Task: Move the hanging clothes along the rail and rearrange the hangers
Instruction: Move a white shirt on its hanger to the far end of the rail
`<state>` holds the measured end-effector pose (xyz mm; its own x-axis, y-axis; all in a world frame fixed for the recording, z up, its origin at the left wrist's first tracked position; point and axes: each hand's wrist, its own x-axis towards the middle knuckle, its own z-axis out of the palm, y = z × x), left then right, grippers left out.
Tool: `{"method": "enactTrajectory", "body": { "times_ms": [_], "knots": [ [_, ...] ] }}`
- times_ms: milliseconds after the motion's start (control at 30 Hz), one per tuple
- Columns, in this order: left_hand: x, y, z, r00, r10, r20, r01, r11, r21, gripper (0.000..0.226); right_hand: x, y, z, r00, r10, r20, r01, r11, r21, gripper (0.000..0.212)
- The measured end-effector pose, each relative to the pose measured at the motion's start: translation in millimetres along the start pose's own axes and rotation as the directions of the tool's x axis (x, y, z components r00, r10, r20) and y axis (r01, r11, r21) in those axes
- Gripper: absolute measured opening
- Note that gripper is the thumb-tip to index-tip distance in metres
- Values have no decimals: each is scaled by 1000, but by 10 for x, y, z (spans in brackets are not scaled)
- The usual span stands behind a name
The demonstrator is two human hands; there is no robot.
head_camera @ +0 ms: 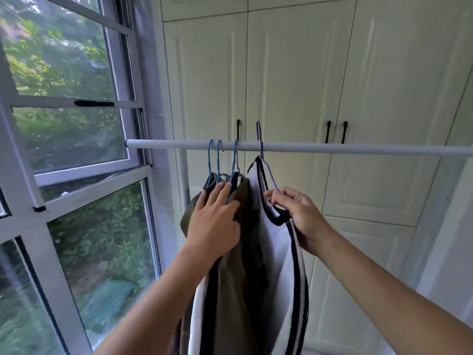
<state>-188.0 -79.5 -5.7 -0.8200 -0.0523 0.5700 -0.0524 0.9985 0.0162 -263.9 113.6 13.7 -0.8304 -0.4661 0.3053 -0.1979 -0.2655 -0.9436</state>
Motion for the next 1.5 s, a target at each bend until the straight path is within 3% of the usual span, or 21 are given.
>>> {"method": "enactTrajectory", "body": {
  "times_ms": [233,367,500,633,733,867,1033,1267,1500],
  "knots": [
    [213,238,-114,998,-62,-17,63,996,57,38,-274,-342,-829,996,56,74,-45,990,-137,22],
    [324,482,-129,994,-68,-91,71,997,36,42,-570,-604,-1294,995,76,57,-64,980,-190,24],
    [490,876,-106,985,44,-168,-71,984,-161,51,-791,-801,-1787,997,58,57,-36,945,-325,26],
    [637,1276,-97,969,211,-127,-242,910,-335,56,-999,-880,-2095,998,16,65,21,854,-520,28],
    [680,1501,-26,959,273,-79,-281,874,-396,39,-1156,-934,-2294,997,-28,73,67,798,-598,29],
    [690,1701,112,944,251,-213,-324,831,-452,20,-1323,-1020,-2526,996,-18,84,73,695,-715,24],
    [730,1834,253,960,164,-225,-261,811,-523,17,-1559,-1013,-2881,999,39,-29,-48,710,-702,32],
    [732,1930,293,939,78,-335,-246,834,-495,15,-1633,-947,-3033,994,-82,-68,-5,601,-799,30],
    [703,2080,207,908,256,-332,-397,781,-482,36,-1522,-871,-2864,996,-92,7,57,557,-828,29]
  ]
}}
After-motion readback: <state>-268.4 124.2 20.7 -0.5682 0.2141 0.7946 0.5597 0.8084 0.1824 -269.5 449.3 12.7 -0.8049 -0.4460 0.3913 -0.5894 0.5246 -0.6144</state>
